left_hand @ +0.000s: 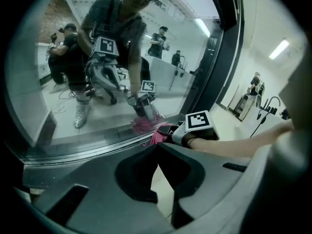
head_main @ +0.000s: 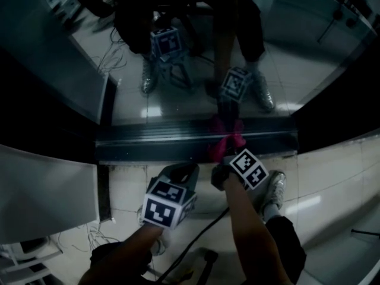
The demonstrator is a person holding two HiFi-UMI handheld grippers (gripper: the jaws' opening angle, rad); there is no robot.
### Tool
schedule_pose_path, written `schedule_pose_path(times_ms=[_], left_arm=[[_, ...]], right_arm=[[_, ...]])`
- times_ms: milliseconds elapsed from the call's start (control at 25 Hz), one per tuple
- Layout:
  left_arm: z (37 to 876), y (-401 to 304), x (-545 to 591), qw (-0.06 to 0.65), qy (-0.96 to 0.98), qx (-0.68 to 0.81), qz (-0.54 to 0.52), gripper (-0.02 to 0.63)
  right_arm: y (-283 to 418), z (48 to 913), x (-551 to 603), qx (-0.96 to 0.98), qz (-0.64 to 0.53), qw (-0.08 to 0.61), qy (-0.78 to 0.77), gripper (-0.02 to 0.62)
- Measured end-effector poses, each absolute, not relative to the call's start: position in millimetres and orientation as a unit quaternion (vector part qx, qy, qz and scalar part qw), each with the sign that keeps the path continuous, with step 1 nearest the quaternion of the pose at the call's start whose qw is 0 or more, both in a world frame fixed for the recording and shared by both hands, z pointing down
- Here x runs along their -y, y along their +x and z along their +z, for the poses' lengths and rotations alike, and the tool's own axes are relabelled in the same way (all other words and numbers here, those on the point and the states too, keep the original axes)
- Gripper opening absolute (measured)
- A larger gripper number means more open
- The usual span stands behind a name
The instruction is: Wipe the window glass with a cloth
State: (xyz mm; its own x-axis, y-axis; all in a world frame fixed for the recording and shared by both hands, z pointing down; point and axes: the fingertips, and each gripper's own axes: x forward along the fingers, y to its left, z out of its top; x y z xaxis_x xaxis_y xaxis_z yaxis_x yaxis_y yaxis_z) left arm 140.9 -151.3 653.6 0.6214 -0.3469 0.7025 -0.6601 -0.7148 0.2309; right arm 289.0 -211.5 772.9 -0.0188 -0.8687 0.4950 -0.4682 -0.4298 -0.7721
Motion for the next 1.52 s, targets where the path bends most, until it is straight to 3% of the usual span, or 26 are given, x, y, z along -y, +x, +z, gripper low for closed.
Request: schedule_pose_path(times_ms=[280, 1040, 1520], left_arm=[[642, 147, 153, 0.231, 0.874, 0.29, 0.314, 0.0], [552, 140, 190, 0.137, 0.896, 0.321, 0.274, 0.0], [484, 156, 192, 0.095, 0.913, 0.326, 0.225, 0.0]], right_arm=[[276, 744, 219, -0.51, -0.517, 0.246, -0.642, 0.063], [270, 581, 229, -0.592, -0.433, 0.237, -0.637, 0.063], [271, 472, 225, -0.629, -0.382, 0.274, -0.619, 0.061]])
